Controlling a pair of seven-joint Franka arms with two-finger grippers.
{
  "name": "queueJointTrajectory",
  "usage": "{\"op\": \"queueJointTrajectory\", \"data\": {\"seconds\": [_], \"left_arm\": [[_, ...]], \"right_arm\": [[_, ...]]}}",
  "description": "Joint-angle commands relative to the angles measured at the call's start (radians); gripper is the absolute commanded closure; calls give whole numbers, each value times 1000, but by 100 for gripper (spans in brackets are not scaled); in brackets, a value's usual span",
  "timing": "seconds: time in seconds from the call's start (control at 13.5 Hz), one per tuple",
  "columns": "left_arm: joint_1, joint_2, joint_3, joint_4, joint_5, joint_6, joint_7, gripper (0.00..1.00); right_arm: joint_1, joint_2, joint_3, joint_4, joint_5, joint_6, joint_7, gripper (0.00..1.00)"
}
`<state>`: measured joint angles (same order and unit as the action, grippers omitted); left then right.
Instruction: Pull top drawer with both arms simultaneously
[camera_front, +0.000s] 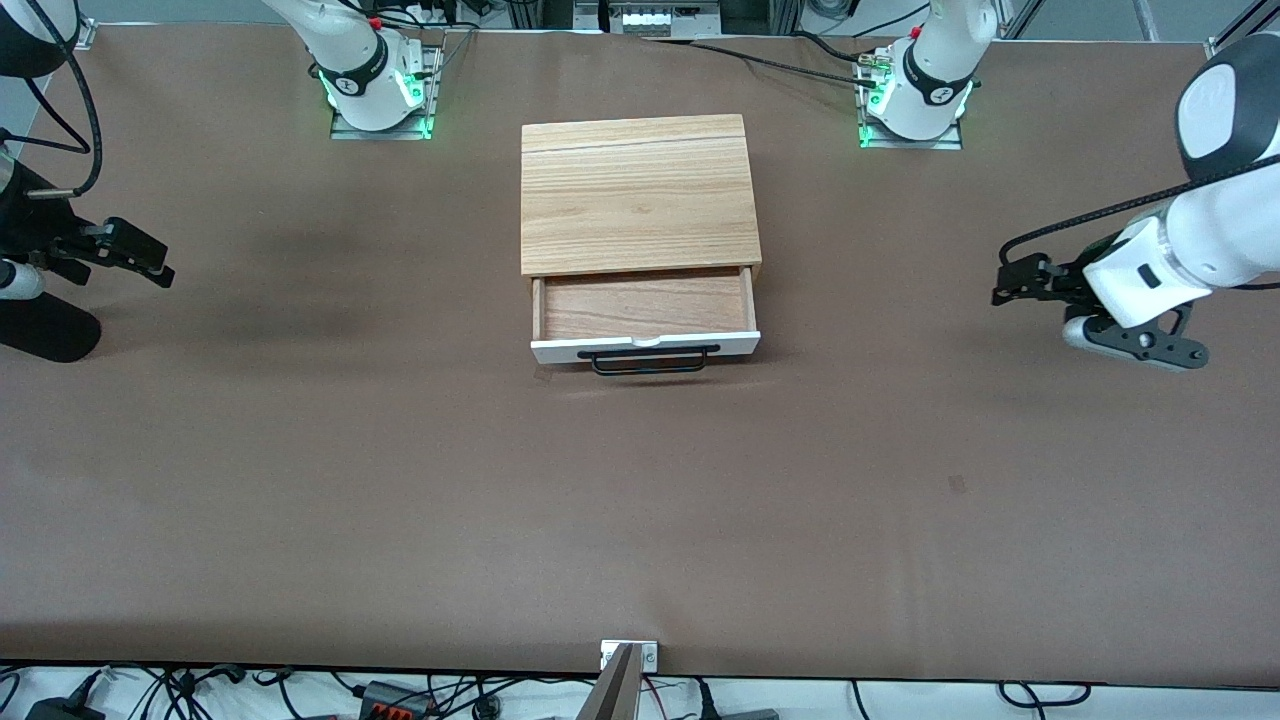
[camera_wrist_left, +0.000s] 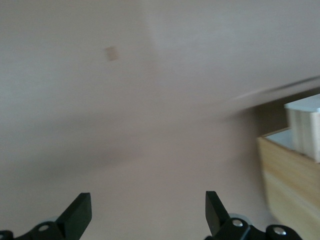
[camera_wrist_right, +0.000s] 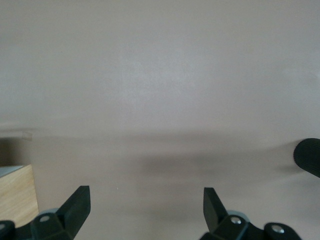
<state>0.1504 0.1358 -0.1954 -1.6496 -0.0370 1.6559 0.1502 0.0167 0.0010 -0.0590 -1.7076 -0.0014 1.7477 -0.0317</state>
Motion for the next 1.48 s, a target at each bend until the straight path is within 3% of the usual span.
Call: {"op": "queueJointTrajectory", "data": {"seconds": [0.0,0.22,0.37,0.52,1.41], "left_arm": [[4,2,4,51,84,-45,-27,0],[-40,-30,75,56,112,-88,-190,0],[-92,-47,122,70,114,-84,-160,0],[-89,-59,106,57,89,-74,-172,0],[-74,-50,103,59,74,-45,-153,0]], "right_arm": [[0,-10,4,5,-3,-22,-13,0],[-3,-7,4,5,-5,-20,-16,0],[-18,-9,27,5,-8,-22,-13,0],[-73,-9,82,5,-6,-21,-14,0],[-50,-22,62,-9,-6,-45,-8,0]]}}
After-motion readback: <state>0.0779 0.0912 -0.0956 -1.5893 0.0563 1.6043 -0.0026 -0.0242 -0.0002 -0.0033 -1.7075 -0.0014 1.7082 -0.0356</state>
